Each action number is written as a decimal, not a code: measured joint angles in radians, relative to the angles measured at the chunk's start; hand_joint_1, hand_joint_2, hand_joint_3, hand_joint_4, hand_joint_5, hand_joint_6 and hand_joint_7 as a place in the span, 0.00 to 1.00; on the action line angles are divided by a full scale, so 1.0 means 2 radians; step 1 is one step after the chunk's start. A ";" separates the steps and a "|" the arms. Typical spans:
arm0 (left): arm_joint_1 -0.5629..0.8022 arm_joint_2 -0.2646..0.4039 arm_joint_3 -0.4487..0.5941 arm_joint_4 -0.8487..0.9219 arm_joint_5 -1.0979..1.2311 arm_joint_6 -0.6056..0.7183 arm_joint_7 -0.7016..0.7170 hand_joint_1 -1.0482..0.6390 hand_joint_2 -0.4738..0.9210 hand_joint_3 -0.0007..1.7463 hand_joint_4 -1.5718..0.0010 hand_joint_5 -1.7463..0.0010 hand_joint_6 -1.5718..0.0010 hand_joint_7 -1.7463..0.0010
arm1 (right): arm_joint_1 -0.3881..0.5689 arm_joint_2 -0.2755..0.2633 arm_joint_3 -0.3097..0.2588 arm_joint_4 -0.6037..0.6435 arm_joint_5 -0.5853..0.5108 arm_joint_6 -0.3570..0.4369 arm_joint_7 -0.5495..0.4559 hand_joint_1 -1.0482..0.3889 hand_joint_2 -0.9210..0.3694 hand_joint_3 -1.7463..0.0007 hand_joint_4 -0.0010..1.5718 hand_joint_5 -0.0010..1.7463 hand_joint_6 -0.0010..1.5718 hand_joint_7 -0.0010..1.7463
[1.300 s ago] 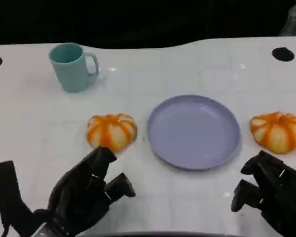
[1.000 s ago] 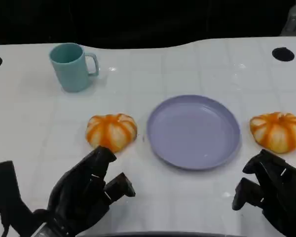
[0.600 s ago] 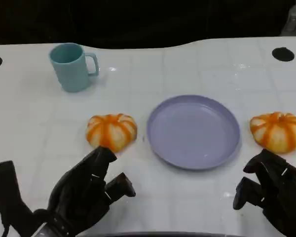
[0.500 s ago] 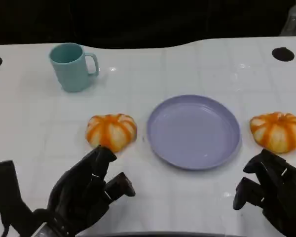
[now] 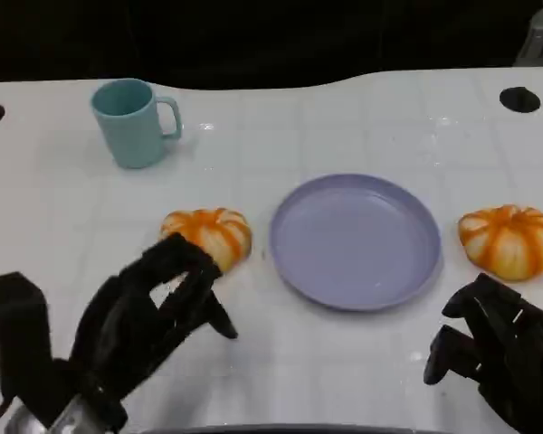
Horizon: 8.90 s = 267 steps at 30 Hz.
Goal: Grasp the bread from the table and place it into the plate.
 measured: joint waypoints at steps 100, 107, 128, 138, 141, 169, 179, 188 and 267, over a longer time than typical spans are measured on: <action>-0.432 0.048 -0.281 0.680 0.549 -0.227 0.452 0.53 0.79 0.42 0.43 0.00 0.61 0.00 | 0.015 -0.005 -0.002 -0.013 0.011 0.011 0.002 0.30 0.00 0.92 0.48 0.98 0.42 0.85; -0.458 0.031 -0.260 0.665 0.532 -0.215 0.457 0.52 0.77 0.43 0.44 0.00 0.56 0.16 | 0.012 -0.005 -0.003 -0.005 0.010 0.009 0.004 0.30 0.00 0.92 0.48 0.98 0.43 0.86; -0.530 -0.079 -0.276 0.656 0.531 -0.198 0.396 0.48 0.84 0.29 0.40 0.00 0.49 0.38 | 0.012 -0.005 -0.001 -0.002 0.009 0.006 0.008 0.29 0.00 0.94 0.49 0.97 0.43 0.85; -0.533 -0.107 -0.292 0.677 0.531 -0.167 0.358 0.50 0.97 0.18 0.45 0.00 0.42 0.76 | 0.019 -0.005 0.003 -0.008 0.009 0.006 0.008 0.30 0.00 0.93 0.48 0.96 0.43 0.84; -0.533 -0.110 -0.293 0.679 0.531 -0.163 0.354 0.50 0.98 0.18 0.47 0.00 0.42 0.77 | 0.020 -0.005 0.005 -0.011 0.009 0.006 0.008 0.29 0.00 0.93 0.48 0.96 0.44 0.83; -0.546 -0.111 -0.331 0.687 0.550 -0.108 0.163 0.09 1.00 0.23 1.00 1.00 0.96 1.00 | 0.023 -0.005 0.006 -0.015 0.009 0.006 0.007 0.29 0.00 0.94 0.48 0.95 0.45 0.82; -0.560 -0.080 -0.293 0.679 0.503 -0.141 0.064 0.07 1.00 0.21 0.99 0.99 0.93 0.98 | 0.019 -0.005 0.004 -0.013 0.010 0.006 0.007 0.30 0.00 0.93 0.48 0.96 0.44 0.83; -0.556 -0.018 -0.237 0.636 0.439 -0.198 -0.006 0.11 1.00 0.20 0.94 0.97 0.90 0.98 | 0.010 -0.005 0.002 -0.003 0.010 0.006 0.007 0.30 0.00 0.95 0.49 0.97 0.44 0.84; 0.055 -0.075 0.052 -0.086 -0.146 0.239 0.103 0.28 1.00 0.25 0.51 0.00 0.66 0.02 | 0.018 -0.005 0.002 -0.026 0.008 0.010 0.000 0.31 0.00 0.90 0.47 0.98 0.40 0.87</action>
